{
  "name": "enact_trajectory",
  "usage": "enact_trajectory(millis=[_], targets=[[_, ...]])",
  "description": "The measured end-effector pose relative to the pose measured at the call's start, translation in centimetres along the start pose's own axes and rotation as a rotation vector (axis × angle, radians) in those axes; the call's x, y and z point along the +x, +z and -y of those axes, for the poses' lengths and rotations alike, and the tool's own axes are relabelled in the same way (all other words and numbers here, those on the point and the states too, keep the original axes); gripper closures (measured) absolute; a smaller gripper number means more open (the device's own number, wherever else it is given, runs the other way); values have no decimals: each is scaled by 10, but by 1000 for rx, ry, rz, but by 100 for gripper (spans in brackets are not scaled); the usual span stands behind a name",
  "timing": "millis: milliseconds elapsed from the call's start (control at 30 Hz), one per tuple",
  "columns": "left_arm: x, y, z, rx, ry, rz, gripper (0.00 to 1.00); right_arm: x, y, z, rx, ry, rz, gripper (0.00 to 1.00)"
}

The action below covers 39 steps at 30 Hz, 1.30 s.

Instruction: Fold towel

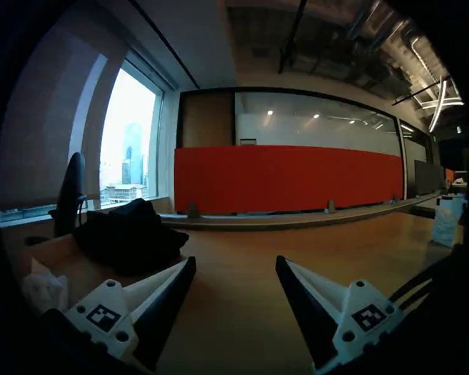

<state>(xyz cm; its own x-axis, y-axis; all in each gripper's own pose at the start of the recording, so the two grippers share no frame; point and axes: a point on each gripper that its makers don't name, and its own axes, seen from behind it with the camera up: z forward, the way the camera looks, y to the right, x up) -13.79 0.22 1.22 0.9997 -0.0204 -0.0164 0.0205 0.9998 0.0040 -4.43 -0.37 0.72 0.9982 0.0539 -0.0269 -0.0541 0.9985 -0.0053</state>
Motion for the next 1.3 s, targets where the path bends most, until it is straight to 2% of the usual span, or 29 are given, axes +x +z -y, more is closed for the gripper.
enact_trajectory(millis=[600,1300], targets=[[0,0,-1,0,0,0,6,-23,-3,-3,-15,-19,12,1],[0,0,-1,0,0,0,6,-22,-5,-1,5,-1,15,1]])
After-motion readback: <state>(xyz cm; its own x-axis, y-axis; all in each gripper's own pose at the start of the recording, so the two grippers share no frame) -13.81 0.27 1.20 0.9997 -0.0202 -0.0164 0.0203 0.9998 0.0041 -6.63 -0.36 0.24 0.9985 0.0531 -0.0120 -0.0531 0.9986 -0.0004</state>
